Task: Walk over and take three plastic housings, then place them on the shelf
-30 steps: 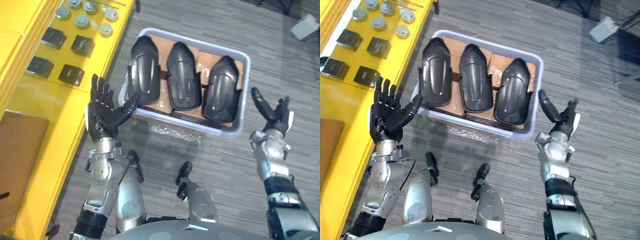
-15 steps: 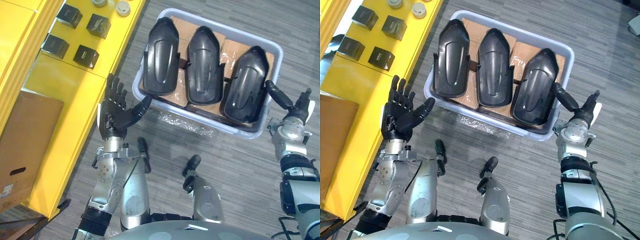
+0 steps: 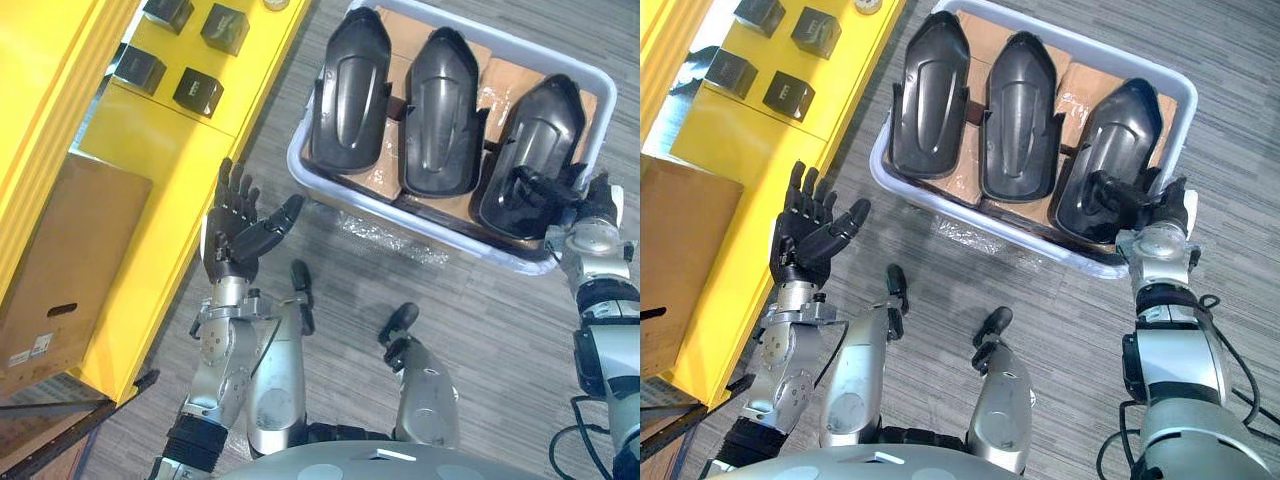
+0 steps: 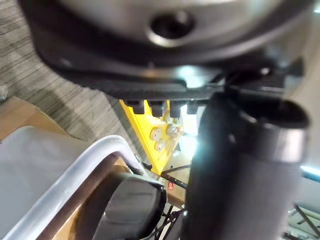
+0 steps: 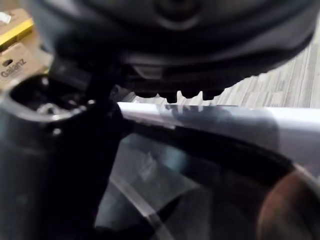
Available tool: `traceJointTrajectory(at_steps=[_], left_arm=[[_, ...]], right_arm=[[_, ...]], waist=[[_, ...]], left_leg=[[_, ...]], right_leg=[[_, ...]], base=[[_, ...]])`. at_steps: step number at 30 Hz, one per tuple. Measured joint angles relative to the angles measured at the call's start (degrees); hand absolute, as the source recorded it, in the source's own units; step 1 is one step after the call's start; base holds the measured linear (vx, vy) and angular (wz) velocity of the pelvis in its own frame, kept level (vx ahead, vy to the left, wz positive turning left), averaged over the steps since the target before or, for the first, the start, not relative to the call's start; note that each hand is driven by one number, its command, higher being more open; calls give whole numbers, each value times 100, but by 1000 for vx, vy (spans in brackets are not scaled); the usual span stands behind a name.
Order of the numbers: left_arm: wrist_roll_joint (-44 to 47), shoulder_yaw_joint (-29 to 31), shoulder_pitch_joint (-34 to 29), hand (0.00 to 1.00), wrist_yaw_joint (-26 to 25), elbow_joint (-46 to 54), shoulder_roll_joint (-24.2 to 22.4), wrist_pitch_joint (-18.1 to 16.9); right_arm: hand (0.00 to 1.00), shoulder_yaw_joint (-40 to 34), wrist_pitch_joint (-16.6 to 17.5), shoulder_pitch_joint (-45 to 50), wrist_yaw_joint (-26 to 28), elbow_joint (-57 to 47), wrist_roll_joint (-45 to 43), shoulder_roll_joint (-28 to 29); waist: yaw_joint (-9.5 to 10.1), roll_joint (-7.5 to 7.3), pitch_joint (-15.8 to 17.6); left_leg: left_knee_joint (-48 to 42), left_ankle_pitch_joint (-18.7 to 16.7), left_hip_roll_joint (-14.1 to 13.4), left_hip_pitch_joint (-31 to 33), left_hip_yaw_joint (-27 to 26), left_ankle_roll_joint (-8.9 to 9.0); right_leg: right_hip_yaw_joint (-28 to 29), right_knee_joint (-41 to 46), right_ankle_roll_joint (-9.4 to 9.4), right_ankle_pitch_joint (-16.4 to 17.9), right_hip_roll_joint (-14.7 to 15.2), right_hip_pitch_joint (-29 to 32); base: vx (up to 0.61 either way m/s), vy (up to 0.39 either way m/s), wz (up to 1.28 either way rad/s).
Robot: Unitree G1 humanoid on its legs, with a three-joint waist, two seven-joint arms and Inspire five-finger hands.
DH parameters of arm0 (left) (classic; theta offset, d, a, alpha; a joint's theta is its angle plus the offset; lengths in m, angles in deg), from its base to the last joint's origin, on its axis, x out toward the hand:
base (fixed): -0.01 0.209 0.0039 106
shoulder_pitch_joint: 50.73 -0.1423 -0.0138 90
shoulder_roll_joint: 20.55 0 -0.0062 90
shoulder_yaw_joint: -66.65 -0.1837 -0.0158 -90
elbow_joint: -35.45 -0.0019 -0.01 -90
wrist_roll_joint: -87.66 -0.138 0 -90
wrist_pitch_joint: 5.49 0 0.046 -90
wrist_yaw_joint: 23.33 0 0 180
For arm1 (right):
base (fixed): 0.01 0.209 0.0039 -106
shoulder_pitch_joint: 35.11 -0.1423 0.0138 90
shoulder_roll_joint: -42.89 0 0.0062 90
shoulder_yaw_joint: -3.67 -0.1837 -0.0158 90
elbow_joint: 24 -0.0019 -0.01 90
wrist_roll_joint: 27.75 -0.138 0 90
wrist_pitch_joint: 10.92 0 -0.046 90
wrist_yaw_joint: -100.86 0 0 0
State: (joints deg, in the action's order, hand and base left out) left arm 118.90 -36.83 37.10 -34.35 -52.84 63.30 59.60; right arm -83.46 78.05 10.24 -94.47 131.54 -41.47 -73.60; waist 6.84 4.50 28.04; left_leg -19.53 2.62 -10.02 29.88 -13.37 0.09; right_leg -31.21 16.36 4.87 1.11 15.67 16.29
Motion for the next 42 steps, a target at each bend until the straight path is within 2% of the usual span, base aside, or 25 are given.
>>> traceJointTrajectory(at_steps=[4,5,9,12,16,27,31,38,40,42], left_arm=[[17,-17,2,100,-13,-133,-63,12],[19,-13,-4,100,-18,-133,-63,12],[34,-18,-3,100,-5,-134,-63,12],[120,-27,-11,100,-2,-134,-64,12],[231,-209,-24,100,0,-134,-68,11],[234,-242,-77,100,27,-117,-68,11],[233,-232,-132,100,71,-111,-37,20],[232,-2,-306,100,152,-19,44,124],[230,61,-364,100,184,151,121,153],[224,148,-502,100,270,347,228,155]], right_arm=[[100,204,-249,-340,-9,6,53,-401],[0,234,-290,-412,-20,5,76,-435],[0,389,-549,-614,-203,11,297,-461],[0,476,-708,-697,-623,9,735,-525],[0,690,-994,-826,-1008,-45,1237,-709],[0,795,-1484,-895,-984,-312,1567,-731],[0,784,-1427,-731,-983,-353,1584,-731],[0,595,-1128,-41,-984,-736,1794,-727],[0,543,-1078,211,-984,-988,1807,-708],[0,467,-1049,485,-997,-1299,2005,-591]], waist=[[90,160,58],[101,160,58],[105,171,59],[101,176,60],[111,289,59],[111,353,54],[101,353,55],[81,332,64],[77,306,73],[61,207,103]], left_leg=[[56,84,63,58,41,-37],[94,119,87,61,40,-42],[186,181,123,75,52,-50],[185,196,132,90,55,-52],[203,222,147,94,67,-60],[289,345,150,96,96,-40],[291,363,148,80,125,-28],[490,456,142,-140,131,1],[502,464,125,-181,141,7],[602,489,120,-327,101,24]], right_leg=[[-25,127,-13,15,72,91],[-21,179,-17,32,105,133],[-22,274,-23,68,150,216],[-14,358,-39,89,180,264],[-22,404,-37,105,205,281],[-39,572,-87,195,234,365],[-59,649,-102,251,245,352],[-131,621,-114,289,205,153],[-138,581,-113,287,172,100],[-112,514,-105,280,143,-4]], base=[[-40,-11,8],[-44,-24,9],[-26,-23,3],[0,0,0],[-2,-6,1],[2,-23,2],[-6,-30,4],[-4,-39,4],[-3,-16,2],[5,-24,-5]])
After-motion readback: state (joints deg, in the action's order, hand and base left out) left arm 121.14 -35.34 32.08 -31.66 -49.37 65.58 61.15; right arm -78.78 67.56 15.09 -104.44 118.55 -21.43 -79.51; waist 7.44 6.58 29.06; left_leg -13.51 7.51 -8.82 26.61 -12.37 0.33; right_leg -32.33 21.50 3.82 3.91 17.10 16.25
